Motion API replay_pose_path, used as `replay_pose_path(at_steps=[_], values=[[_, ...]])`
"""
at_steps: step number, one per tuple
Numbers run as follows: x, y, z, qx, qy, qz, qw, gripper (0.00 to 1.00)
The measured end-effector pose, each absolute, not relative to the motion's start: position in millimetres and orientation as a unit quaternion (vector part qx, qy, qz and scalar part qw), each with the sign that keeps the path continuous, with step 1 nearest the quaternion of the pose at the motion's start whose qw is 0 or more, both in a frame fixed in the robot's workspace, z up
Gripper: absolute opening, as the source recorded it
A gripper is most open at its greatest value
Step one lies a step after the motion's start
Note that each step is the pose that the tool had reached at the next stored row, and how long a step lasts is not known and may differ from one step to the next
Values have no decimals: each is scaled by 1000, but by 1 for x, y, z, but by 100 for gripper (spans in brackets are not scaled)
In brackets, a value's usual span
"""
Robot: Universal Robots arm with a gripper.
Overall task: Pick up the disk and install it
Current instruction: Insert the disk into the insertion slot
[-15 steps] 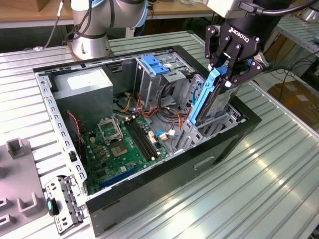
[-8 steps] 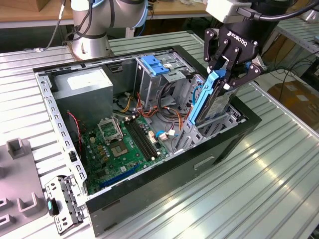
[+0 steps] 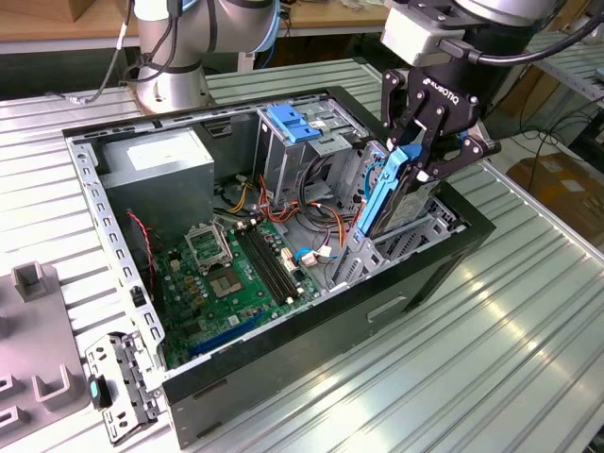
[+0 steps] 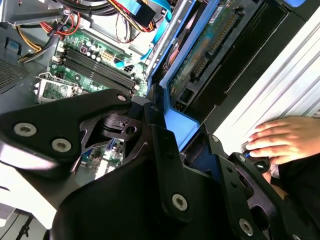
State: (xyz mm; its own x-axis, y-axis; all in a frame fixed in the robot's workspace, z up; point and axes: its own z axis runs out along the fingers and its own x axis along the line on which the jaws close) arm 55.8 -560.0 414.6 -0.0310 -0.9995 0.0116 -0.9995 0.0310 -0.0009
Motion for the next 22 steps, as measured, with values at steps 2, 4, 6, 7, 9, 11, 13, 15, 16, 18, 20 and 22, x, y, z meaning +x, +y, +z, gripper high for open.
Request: replay_pose_path(at_steps=[2, 4, 6, 7, 9, 11, 13, 15, 16, 18, 20, 22], values=[[56, -560, 411, 696, -718, 4, 4, 37], [56, -560, 407, 696, -718, 4, 4, 37], [56, -561, 405, 696, -718, 4, 4, 37], [56, -561, 403, 696, -718, 4, 4, 37], [56, -561, 402, 696, -718, 4, 4, 37], [56, -561, 400, 696, -718, 4, 4, 37], [56, -561, 397, 696, -718, 4, 4, 37], [56, -562, 395, 696, -718, 4, 4, 37], [56, -562, 393, 696, -718, 4, 4, 37], [56, -562, 389, 696, -718, 4, 4, 37], [56, -562, 386, 696, -718, 4, 4, 37], [56, -562, 384, 696, -718, 4, 5, 37]])
